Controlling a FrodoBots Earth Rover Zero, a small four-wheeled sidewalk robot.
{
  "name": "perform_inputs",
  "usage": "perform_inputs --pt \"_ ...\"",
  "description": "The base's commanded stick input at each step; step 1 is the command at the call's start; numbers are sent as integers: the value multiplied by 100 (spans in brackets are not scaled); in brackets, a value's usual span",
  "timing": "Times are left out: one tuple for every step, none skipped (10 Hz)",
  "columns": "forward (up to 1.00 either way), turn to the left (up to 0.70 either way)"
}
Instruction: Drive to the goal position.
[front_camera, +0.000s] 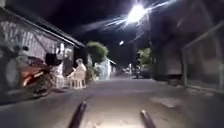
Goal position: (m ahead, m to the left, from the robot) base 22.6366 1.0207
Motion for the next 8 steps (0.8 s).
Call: perform_inputs --pt "100 -30" --pt "100 -7" --pt "100 2" --pt "100 2" --pt "100 2" --pt "100 2" --pt "100 2" --pt "100 2"
